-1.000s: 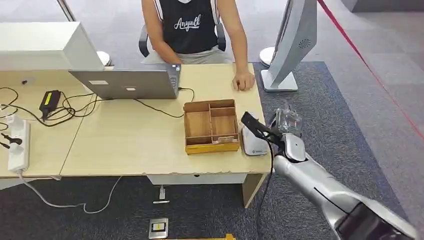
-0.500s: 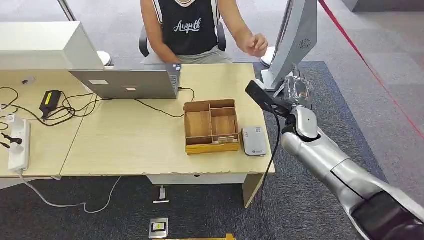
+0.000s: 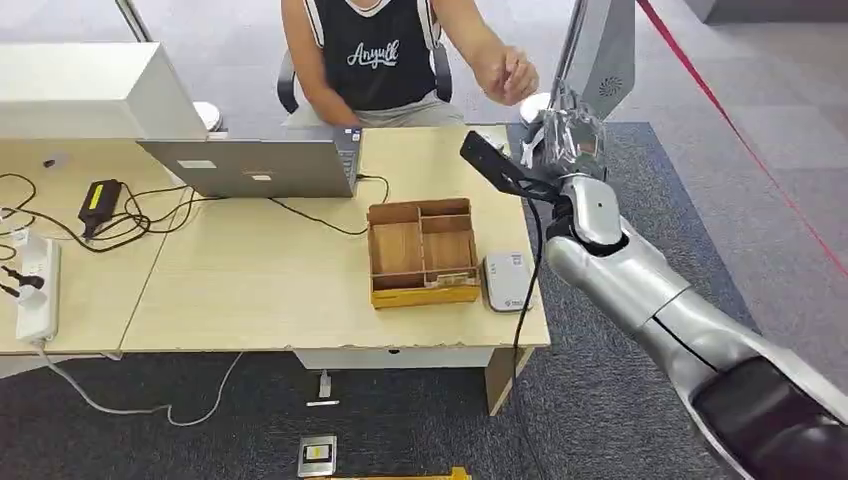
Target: Pass the card to the sensor for recognition and then transmit it.
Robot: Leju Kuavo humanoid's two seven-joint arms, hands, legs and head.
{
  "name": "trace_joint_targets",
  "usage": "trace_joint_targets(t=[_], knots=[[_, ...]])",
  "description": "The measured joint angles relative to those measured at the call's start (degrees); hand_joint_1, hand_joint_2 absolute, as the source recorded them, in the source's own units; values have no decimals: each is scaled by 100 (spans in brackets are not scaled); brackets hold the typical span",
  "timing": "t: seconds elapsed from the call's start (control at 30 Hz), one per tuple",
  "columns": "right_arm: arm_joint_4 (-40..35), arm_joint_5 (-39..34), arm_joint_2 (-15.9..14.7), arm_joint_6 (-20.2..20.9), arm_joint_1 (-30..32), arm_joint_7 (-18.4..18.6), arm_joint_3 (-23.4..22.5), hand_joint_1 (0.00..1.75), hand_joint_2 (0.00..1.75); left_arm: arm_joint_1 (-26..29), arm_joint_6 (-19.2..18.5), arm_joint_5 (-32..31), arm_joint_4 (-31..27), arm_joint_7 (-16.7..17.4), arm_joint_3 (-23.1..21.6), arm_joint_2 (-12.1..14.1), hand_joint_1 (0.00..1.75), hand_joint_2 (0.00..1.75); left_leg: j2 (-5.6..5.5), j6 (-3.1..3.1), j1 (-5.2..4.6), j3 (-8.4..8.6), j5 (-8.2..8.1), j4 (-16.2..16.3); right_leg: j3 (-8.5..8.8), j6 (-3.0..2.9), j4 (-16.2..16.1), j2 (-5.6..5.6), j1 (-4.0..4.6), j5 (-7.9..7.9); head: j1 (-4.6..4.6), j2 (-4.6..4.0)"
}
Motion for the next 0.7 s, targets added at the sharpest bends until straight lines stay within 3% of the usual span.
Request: trace_joint_targets(t=[0.37, 0.7], knots=[[1018, 76, 812, -61, -453, -112, 380, 175, 175, 12, 4, 111, 0, 37, -144, 7, 0, 0, -2, -1, 3, -3, 0, 1, -1, 0, -3, -3, 4, -1, 0, 0], [1775, 120, 1071, -210, -571, 81, 503, 175, 175, 39, 7, 118, 0, 63, -251, 28, 0, 0, -3, -1, 4, -1, 0, 1, -2, -1, -3, -2, 5, 0, 0, 0]])
